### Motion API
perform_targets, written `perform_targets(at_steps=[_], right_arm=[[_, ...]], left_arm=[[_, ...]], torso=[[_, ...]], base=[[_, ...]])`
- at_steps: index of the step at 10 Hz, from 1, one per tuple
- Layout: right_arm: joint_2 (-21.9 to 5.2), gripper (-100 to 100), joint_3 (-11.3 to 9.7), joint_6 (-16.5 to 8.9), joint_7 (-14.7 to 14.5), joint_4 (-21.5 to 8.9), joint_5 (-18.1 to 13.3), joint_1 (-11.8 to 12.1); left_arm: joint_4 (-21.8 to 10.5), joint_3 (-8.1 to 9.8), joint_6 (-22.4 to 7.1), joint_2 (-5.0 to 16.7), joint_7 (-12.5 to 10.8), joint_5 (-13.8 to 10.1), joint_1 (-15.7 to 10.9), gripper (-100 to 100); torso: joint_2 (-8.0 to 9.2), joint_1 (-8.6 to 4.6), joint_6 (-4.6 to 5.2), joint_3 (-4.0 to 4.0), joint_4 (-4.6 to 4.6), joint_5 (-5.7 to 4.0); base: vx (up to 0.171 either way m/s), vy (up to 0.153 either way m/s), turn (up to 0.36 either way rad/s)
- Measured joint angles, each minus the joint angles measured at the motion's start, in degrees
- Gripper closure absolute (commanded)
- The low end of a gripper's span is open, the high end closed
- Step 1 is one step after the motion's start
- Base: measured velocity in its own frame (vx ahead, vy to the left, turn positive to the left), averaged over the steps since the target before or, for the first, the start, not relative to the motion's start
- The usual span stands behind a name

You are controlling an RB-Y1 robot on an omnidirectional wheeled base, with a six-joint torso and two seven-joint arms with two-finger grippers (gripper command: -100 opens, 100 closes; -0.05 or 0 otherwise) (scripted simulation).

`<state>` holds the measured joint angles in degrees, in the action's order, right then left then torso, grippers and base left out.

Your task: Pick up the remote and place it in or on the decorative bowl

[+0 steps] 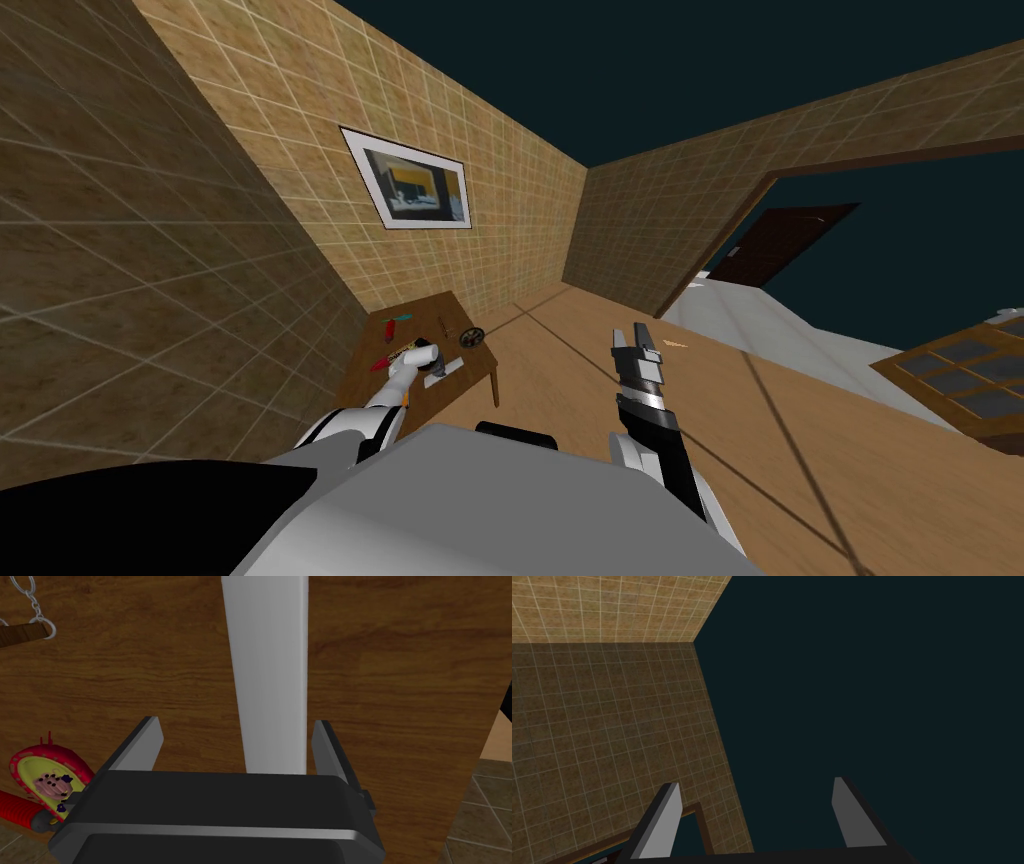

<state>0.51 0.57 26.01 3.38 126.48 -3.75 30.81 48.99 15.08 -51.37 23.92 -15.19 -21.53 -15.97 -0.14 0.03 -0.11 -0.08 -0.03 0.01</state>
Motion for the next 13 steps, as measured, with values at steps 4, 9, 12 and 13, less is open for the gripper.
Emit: perform_targets(at_steps=[4, 9, 12, 13], right_arm=[[0.0, 0, 0.0, 0.0, 0.0, 0.0, 0.0, 0.0], [0.0, 0, 0.0, 0.0, 0.0, 0.0, 0.0, 0.0], [0.0, 0, 0.0, 0.0, 0.0, 0.0, 0.0, 0.0], [0.0, 0, 0.0, 0.0, 0.0, 0.0, 0.0, 0.01]], left_arm=[[-5.59, 0.8, -2.45, 1.14, 0.3, -0.49, -1.96, -100], [-13.64, 2.5, -7.26, 3.52, 1.39, -1.24, -4.26, -100], [-18.15, 3.3, -9.31, 4.89, 2.12, -1.24, -5.59, -100], [-18.25, 3.33, -9.47, 4.91, 2.14, -1.23, -5.6, 0]], torso=[[-0.04, 0.0, 0.02, -0.02, 0.0, 0.0], [-0.07, 0.0, 0.01, -0.04, -0.01, 0.01], [-0.09, 0.01, -0.01, -0.05, -0.02, 0.0], [-0.04, -0.02, -0.02, -0.03, -0.01, 0.0]], base=[[0.018, 0.014, -0.14], [0.032, 0.021, -0.116], [0.027, 0.014, -0.057], [0.0, 0.0, 0.0]])
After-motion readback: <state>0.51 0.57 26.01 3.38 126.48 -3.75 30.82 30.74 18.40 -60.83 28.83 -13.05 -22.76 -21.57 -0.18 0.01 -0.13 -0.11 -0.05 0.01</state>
